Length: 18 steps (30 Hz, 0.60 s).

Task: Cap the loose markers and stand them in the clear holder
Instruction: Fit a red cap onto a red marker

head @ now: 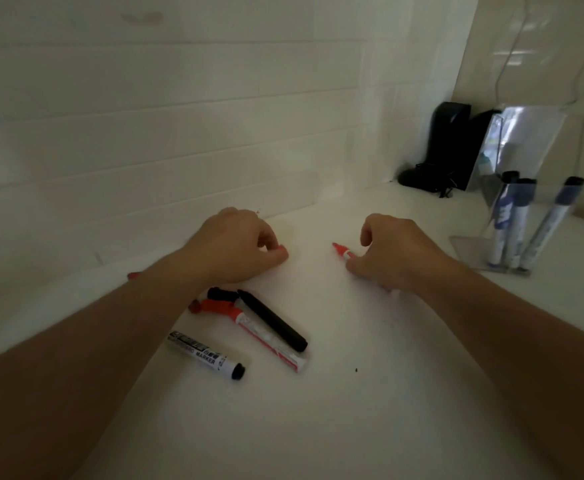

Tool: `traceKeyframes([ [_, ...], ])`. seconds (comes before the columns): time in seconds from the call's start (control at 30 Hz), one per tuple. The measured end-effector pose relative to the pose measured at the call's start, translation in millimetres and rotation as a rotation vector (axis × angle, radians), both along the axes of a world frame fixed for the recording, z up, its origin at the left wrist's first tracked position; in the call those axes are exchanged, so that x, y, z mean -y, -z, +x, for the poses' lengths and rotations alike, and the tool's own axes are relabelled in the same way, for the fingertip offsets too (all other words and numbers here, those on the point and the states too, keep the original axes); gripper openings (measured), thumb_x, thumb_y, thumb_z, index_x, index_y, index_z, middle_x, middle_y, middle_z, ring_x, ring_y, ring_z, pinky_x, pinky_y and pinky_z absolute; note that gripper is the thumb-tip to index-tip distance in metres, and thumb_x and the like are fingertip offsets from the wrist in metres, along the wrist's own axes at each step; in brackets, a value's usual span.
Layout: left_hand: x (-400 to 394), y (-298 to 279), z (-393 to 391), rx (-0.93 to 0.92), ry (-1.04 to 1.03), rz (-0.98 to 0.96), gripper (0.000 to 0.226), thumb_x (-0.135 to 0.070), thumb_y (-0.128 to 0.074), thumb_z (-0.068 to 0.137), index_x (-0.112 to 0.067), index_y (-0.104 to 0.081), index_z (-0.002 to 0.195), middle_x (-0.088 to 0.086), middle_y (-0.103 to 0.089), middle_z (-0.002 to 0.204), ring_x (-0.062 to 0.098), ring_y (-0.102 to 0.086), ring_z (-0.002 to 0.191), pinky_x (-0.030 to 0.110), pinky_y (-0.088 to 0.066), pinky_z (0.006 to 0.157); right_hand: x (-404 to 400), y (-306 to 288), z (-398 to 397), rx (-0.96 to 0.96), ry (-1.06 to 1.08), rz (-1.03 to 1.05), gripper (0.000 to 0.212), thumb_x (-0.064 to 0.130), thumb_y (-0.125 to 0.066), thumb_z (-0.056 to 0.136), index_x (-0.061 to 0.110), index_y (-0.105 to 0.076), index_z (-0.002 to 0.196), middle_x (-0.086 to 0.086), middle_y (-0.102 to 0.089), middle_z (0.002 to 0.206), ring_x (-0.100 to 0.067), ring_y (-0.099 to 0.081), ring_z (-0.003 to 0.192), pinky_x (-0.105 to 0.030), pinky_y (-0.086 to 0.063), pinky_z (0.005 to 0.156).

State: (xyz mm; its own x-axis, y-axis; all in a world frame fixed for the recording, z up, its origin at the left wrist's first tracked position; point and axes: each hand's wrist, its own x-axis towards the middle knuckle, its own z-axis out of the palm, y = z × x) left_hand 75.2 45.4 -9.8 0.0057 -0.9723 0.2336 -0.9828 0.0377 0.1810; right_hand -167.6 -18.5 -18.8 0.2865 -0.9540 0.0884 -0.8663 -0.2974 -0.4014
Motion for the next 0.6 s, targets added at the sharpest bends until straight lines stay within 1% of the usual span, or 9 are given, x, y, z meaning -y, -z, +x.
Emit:
traceKeyframes([
  [0.1, 5.1, -1.7, -14.9, -0.407, -0.013, -0.076, 0.023, -0.054, -0.058, 0.093, -0.033, -0.066, 0.1, -0.014, -0.072, 0.093, 0.007, -0.066, 0.089, 0.033, -0.055, 0.083, 3.5, 10.6, -14.0, 0.186, -0.02, -0.071, 0.032, 0.054, -0.072, 0.085, 0.032, -0.064, 0.108, 0.012, -0.068, 0.092, -0.009, -0.064, 0.084, -0.026, -0.05, 0.068],
  [0.17, 6.8, -1.8, -22.2, -0.577, -0.012, -0.115, 0.013, -0.044, -0.056, 0.098, -0.033, -0.062, 0.1, -0.014, -0.075, 0.089, 0.005, -0.069, 0.083, 0.035, -0.057, 0.079, 4.0, 13.3, -19.3, 0.277, -0.057, -0.118, 0.031, 0.051, -0.064, 0.093, 0.031, -0.068, 0.116, 0.011, -0.068, 0.096, -0.008, -0.063, 0.086, -0.025, -0.048, 0.071],
  [0.2, 7.1, -0.8, -22.5, -0.612, -0.018, -0.14, 0.008, -0.039, -0.057, 0.098, -0.033, -0.062, 0.1, -0.013, -0.075, 0.088, 0.004, -0.069, 0.081, 0.034, -0.057, 0.076, 4.2, 14.5, -20.6, 0.311, -0.069, -0.138, 0.03, 0.049, -0.059, 0.097, 0.03, -0.068, 0.119, 0.01, -0.068, 0.099, -0.01, -0.064, 0.087, -0.027, -0.05, 0.074],
  [0.27, 5.7, 0.9, -18.7, -0.597, -0.03, -0.205, 0.008, -0.029, -0.061, 0.097, -0.035, -0.064, 0.101, -0.012, -0.073, 0.091, 0.002, -0.065, 0.077, 0.028, -0.053, 0.066, 4.9, 16.4, -21.6, 0.351, -0.082, -0.199, 0.026, 0.044, -0.054, 0.101, 0.03, -0.068, 0.118, 0.008, -0.065, 0.102, -0.014, -0.065, 0.088, -0.031, -0.054, 0.081],
  [0.3, 4.5, 2.9, -15.9, -0.573, -0.034, -0.225, 0.013, -0.024, -0.063, 0.096, -0.036, -0.066, 0.101, -0.014, -0.072, 0.093, -0.002, -0.062, 0.074, 0.022, -0.048, 0.064, 5.3, 17.7, -21.4, 0.354, -0.093, -0.239, 0.021, 0.042, -0.054, 0.102, 0.032, -0.067, 0.115, 0.008, -0.062, 0.1, -0.014, -0.064, 0.087, -0.029, -0.053, 0.08],
  [0.37, -0.8, 7.0, -11.5, -0.573, -0.031, -0.234, 0.02, -0.019, -0.067, 0.094, -0.036, -0.069, 0.104, -0.018, -0.07, 0.094, -0.01, -0.058, 0.07, 0.014, -0.041, 0.065, 3.9, 19.6, -18.0, 0.333, -0.134, -0.301, 0.013, 0.037, -0.055, 0.102, 0.035, -0.066, 0.109, 0.008, -0.057, 0.095, -0.013, -0.057, 0.086, -0.019, -0.042, 0.072],
  [0.4, -3.9, 9.1, -10.9, -0.586, -0.028, -0.229, 0.021, -0.018, -0.068, 0.093, -0.036, -0.07, 0.104, -0.019, -0.069, 0.092, -0.012, -0.057, 0.069, 0.014, -0.042, 0.065, 2.4, 19.6, -16.0, 0.315, -0.155, -0.327, 0.013, 0.034, -0.056, 0.102, 0.035, -0.066, 0.109, 0.007, -0.057, 0.093, -0.014, -0.055, 0.085, -0.018, -0.038, 0.07],
  [0.47, -9.0, 13.0, -10.8, -0.604, -0.035, -0.219, 0.018, -0.021, -0.07, 0.092, -0.036, -0.069, 0.103, -0.018, -0.07, 0.094, -0.013, -0.059, 0.072, 0.018, -0.045, 0.066, 0.0, 20.0, -12.3, 0.29, -0.187, -0.378, 0.014, 0.03, -0.059, 0.101, 0.035, -0.069, 0.11, 0.007, -0.061, 0.091, -0.014, -0.055, 0.083, -0.021, -0.041, 0.07],
  [0.6, -12.9, 14.9, -11.7, -0.621, -0.027, -0.215, 0.012, -0.029, -0.07, 0.093, -0.035, -0.068, 0.102, -0.017, -0.073, 0.099, -0.014, -0.062, 0.079, 0.016, -0.045, 0.064, -5.3, 21.9, -6.3, 0.293, -0.219, -0.473, 0.021, 0.027, -0.067, 0.096, 0.025, -0.073, 0.116, 0.006, -0.069, 0.1, -0.014, -0.06, 0.09, -0.034, -0.052, 0.086],
])
